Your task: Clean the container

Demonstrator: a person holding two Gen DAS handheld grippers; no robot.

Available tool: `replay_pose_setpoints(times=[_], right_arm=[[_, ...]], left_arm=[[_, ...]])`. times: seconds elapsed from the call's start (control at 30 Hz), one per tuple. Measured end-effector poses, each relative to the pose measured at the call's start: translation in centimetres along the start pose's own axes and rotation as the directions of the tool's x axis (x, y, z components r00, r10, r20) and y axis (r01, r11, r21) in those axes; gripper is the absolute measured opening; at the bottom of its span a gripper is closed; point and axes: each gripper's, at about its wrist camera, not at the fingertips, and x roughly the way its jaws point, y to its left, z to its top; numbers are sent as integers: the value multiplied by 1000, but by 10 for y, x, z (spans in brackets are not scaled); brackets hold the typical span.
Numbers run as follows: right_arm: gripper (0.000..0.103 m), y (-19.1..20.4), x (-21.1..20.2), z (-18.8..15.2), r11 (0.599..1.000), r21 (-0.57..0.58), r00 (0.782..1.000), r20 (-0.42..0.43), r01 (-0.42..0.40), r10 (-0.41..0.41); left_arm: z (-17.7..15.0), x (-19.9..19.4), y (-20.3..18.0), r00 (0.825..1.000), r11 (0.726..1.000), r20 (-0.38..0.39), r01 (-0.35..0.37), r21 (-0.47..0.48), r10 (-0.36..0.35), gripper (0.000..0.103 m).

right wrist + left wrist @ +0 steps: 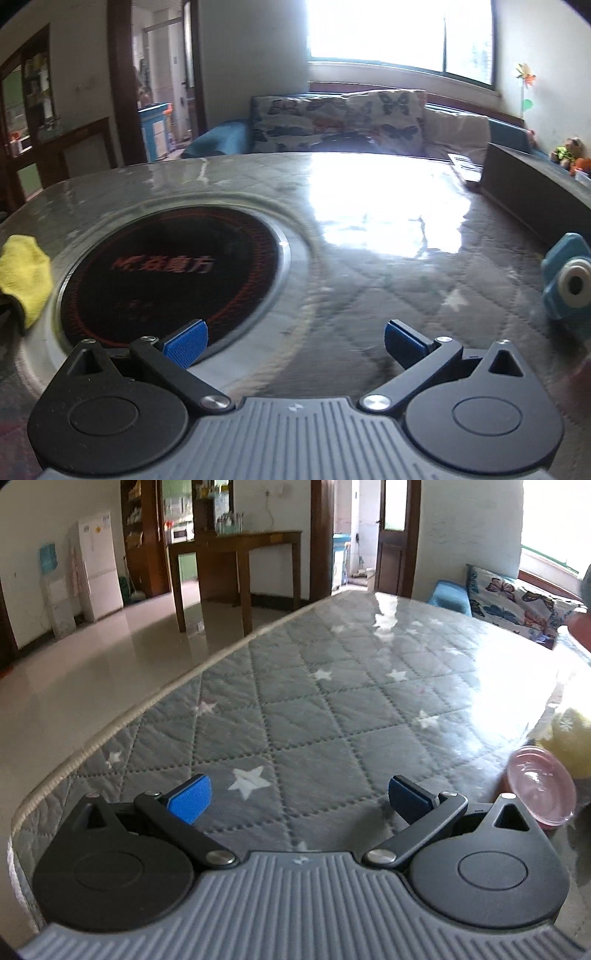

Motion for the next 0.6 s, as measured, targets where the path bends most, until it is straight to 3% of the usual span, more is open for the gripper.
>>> replay_pose_setpoints(times=[0.3, 0.6], right_arm=[[103, -36, 12, 3, 993, 85, 996, -15, 85, -84], [103, -43, 19, 6, 989, 79, 992, -30, 125, -123]], left_arm=[[6, 21, 10, 1000, 999, -2, 11, 32, -11, 103], [6, 28, 19, 1000, 1000, 2, 15, 27, -15, 103]])
